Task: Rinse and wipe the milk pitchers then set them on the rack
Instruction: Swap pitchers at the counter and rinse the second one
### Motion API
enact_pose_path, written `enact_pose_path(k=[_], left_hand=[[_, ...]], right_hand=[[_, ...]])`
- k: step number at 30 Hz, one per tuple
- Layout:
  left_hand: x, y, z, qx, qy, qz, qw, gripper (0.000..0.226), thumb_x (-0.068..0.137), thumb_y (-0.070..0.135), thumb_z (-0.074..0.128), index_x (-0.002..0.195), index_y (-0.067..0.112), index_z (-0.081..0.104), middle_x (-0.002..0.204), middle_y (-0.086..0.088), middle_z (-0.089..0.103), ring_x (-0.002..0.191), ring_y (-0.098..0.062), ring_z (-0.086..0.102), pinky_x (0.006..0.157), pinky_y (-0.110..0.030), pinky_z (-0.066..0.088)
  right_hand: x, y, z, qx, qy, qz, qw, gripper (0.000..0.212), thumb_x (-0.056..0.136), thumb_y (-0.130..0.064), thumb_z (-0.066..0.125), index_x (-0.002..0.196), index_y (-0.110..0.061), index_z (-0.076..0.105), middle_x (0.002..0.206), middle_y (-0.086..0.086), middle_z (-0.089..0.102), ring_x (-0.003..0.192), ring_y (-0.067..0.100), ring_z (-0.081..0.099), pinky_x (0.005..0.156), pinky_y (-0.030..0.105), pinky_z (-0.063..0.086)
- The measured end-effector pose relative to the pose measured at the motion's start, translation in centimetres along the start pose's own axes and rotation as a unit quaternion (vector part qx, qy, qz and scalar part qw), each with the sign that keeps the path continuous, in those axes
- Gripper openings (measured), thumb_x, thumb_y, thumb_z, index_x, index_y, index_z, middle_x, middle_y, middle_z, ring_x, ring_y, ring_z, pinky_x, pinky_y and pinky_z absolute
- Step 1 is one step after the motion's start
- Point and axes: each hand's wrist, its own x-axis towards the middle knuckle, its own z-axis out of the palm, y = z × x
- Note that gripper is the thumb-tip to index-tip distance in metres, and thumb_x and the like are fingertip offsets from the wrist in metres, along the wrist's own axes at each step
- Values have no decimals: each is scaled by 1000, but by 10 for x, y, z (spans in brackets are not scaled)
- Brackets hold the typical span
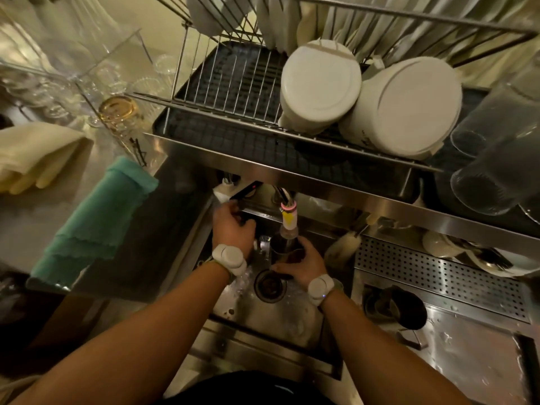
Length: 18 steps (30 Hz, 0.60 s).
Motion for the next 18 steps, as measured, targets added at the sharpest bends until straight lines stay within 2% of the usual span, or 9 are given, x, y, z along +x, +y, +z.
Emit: enact_pose_path(k=[2, 4, 6, 7, 9, 13, 14, 16, 18], left_hand=[[11, 6, -1, 24, 29, 18, 999, 74, 77, 18, 73, 143, 13, 41, 143, -8, 37, 126, -26, 48, 108, -33, 42], [20, 12, 0, 41, 17, 14, 999, 91, 77, 21, 75, 152, 9, 26, 155, -7, 20, 140, -29, 32, 114, -28, 28], [27, 18, 1, 48, -9, 2, 999, 96, 76, 21, 76, 154, 8, 21, 159, -9, 13, 144, -32, 26, 119, -34, 26], [30, 20, 2, 55, -19, 7, 998, 96, 76, 21, 76, 154, 8, 22, 159, -9, 12, 144, -33, 25, 119, -39, 27], [32, 24, 4, 58, -41, 19, 997, 94, 78, 21, 75, 154, 9, 23, 161, -9, 11, 146, -33, 24, 119, -43, 28], [30, 25, 7, 25, -62, 15, 998, 92, 78, 18, 73, 155, 9, 23, 160, -6, 14, 146, -29, 23, 119, -36, 26], [29, 25, 8, 14, -57, 14, 998, 93, 77, 16, 73, 155, 9, 23, 160, -5, 16, 146, -28, 24, 118, -32, 26], [28, 28, 8, -12, -48, 11, 999, 94, 76, 14, 73, 155, 11, 22, 160, -6, 18, 145, -27, 24, 114, -27, 24], [29, 29, 7, -31, -56, 15, 998, 89, 75, 12, 71, 153, 14, 29, 159, -5, 21, 144, -27, 28, 117, -35, 29]], right_hand=[[0, 2, 1, 13, 40, 2, 999, 85, 55, -15, 95, 129, -32, 56, 114, -13, 69, 105, 10, 66, 88, 26, 57], [-1, -2, 1, 3, 41, -7, 999, 84, 57, -15, 94, 127, -36, 54, 113, -17, 67, 105, 8, 65, 85, 22, 56], [-1, -4, 1, -10, 20, -17, 1000, 83, 57, -16, 95, 127, -34, 55, 116, -11, 69, 109, 14, 66, 92, 31, 57], [0, -3, 0, 0, 31, -15, 999, 83, 57, -14, 95, 126, -35, 55, 117, -9, 69, 109, 14, 66, 91, 31, 57], [-1, -4, -4, 13, 68, -8, 998, 81, 60, -10, 94, 122, -41, 52, 115, -10, 68, 106, 12, 65, 85, 22, 55], [-3, -2, -5, -31, 28, -20, 999, 79, 56, -17, 96, 111, -55, 52, 107, -23, 66, 95, -10, 65, 71, 7, 51], [-2, -1, -5, -18, 42, -21, 999, 80, 56, -16, 95, 112, -53, 53, 109, -21, 68, 96, -10, 66, 74, 9, 54], [-1, 1, -7, 12, 81, -9, 997, 81, 57, -12, 94, 121, -44, 55, 117, -10, 70, 106, 6, 68, 86, 26, 58], [0, 0, -7, 4, 58, -11, 998, 81, 56, -13, 95, 120, -44, 55, 117, -8, 70, 108, 11, 68, 89, 30, 58]])
